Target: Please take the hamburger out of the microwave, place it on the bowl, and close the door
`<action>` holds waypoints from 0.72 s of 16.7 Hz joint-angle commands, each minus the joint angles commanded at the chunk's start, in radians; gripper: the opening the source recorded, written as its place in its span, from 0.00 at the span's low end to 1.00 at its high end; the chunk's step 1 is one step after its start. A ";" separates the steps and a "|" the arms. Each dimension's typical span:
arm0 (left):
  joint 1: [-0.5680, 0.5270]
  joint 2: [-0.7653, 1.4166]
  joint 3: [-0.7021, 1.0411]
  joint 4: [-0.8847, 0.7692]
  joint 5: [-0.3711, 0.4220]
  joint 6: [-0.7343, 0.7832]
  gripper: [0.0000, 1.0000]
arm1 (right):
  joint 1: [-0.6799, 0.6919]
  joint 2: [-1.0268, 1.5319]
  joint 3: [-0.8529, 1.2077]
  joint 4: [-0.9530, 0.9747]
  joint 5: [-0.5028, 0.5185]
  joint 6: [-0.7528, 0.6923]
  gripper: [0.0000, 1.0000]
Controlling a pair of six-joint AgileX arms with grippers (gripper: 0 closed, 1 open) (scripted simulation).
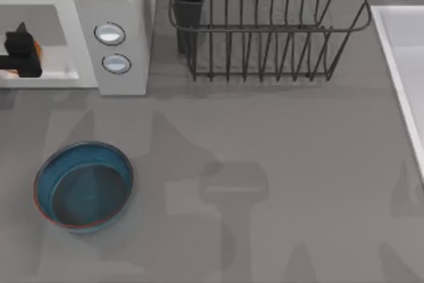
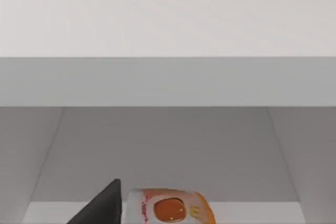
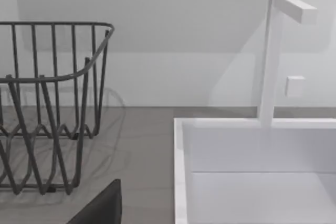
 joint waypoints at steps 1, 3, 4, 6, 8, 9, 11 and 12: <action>0.005 0.102 0.039 0.049 0.007 0.003 1.00 | 0.000 0.000 0.000 0.000 0.000 0.000 1.00; 0.016 0.297 0.113 0.142 0.020 0.008 1.00 | 0.000 0.000 0.000 0.000 0.000 0.000 1.00; 0.020 0.390 0.148 0.186 0.026 0.010 1.00 | 0.000 0.000 0.000 0.000 0.000 0.000 1.00; 0.029 0.562 0.213 0.268 0.037 0.015 1.00 | 0.000 0.000 0.000 0.000 0.000 0.000 1.00; 0.037 0.708 0.268 0.337 0.047 0.019 1.00 | 0.000 0.000 0.000 0.000 0.000 0.000 1.00; 0.040 0.772 0.292 0.368 0.051 0.020 1.00 | 0.000 0.000 0.000 0.000 0.000 0.000 1.00; 0.046 0.876 0.331 0.417 0.058 0.023 1.00 | 0.000 0.000 0.000 0.000 0.000 0.000 1.00; 0.048 0.913 0.346 0.435 0.061 0.024 1.00 | 0.000 0.000 0.000 0.000 0.000 0.000 1.00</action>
